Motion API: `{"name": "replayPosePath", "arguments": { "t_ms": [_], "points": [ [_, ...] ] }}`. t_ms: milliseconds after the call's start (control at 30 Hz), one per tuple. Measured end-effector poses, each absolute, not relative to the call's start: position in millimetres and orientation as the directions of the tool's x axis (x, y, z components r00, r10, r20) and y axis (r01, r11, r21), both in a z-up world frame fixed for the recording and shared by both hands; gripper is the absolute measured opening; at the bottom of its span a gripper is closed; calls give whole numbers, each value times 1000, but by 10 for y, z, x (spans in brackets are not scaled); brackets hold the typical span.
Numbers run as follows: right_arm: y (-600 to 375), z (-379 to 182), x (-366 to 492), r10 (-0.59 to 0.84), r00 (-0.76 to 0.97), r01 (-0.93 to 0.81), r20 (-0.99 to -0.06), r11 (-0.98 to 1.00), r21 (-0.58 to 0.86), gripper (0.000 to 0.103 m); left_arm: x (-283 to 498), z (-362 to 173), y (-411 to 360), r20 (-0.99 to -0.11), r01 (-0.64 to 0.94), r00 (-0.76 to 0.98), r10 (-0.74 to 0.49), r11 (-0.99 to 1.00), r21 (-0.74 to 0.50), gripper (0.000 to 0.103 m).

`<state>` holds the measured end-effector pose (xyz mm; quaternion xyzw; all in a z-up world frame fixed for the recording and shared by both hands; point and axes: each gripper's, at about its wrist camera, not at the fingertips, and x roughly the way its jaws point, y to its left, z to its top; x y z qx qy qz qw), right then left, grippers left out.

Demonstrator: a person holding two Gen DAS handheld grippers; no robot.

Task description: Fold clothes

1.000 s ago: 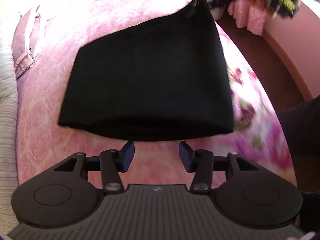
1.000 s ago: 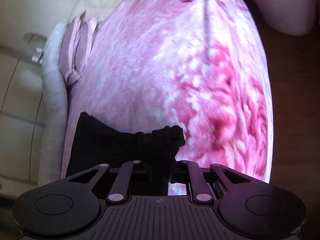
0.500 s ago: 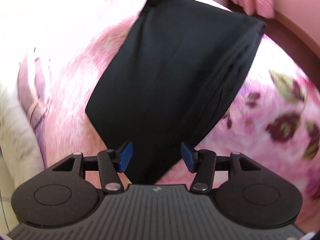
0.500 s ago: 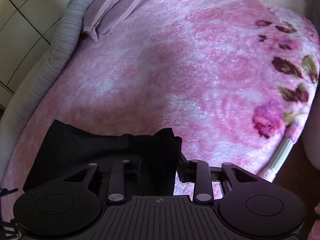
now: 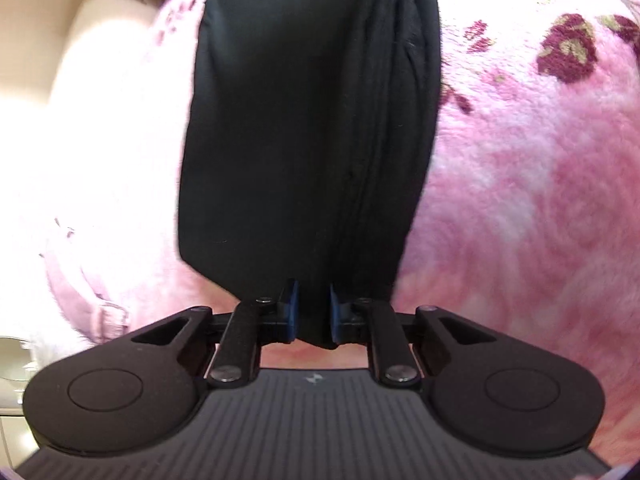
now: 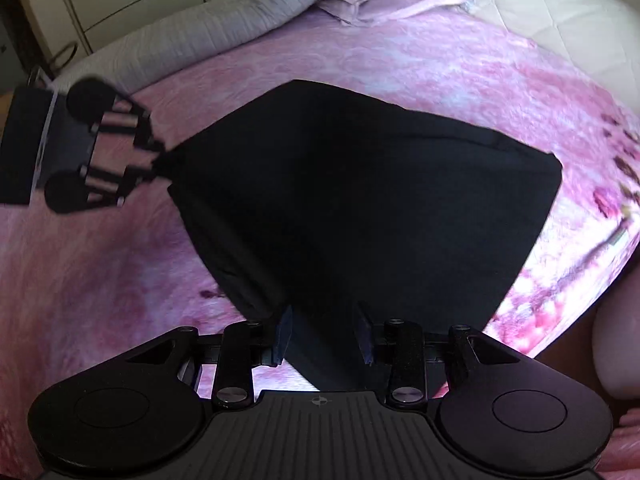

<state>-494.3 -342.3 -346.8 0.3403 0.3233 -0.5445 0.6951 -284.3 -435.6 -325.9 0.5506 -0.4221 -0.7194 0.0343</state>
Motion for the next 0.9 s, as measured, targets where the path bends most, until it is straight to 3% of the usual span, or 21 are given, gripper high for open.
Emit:
{"name": "replayPosePath", "arguments": {
  "t_ms": [167, 300, 333, 433, 533, 600, 633, 667, 767, 900],
  "points": [
    [-3432, -3706, -4643, -514, 159, 974, -843, 224, 47, 38, -2732, -3554, -4462, -770, -412, -384, -510, -652, 637, 7],
    [-3380, -3818, -4416, -518, 63, 939, -853, 320, -126, 38, -2743, -3624, -4487, -765, -387, -393, -510, -663, 640, 6],
    [-3339, -3830, -4354, -521, 37, 921, -853, 349, -174, 40, -2726, -3621, -4486, -762, -385, -399, -510, -661, 644, 6],
    [-3232, -3938, -4160, -510, -25, 838, -860, 458, -296, 62, -2677, -3636, -4465, -750, -385, -417, -514, -647, 658, 5],
    [-3221, -4135, -4042, -502, -79, 735, -861, 554, -391, 63, -2650, -3613, -4441, -738, -377, -424, -525, -638, 671, 9],
    [-3273, -4191, -4051, -511, -78, 715, -856, 570, -405, 63, -2640, -3526, -4418, -746, -363, -409, -525, -657, 661, 33],
    [-3311, -4199, -4074, -509, -78, 713, -857, 573, -405, 57, -2629, -3479, -4394, -748, -355, -409, -523, -663, 659, 62],
    [-3357, -4200, -4101, -507, -84, 714, -858, 570, -407, 33, -2603, -3422, -4334, -741, -348, -430, -516, -663, 663, 71],
    [-3517, -4076, -4230, -461, -38, 755, -887, 567, -328, 20, -2530, -3259, -4151, -719, -330, -491, -491, -659, 675, 76],
    [-3536, -3799, -4298, -480, 0, 751, -877, 579, -317, 15, -2660, -3350, -3922, -699, -383, -549, -458, -605, 698, 79]
  ]
}}
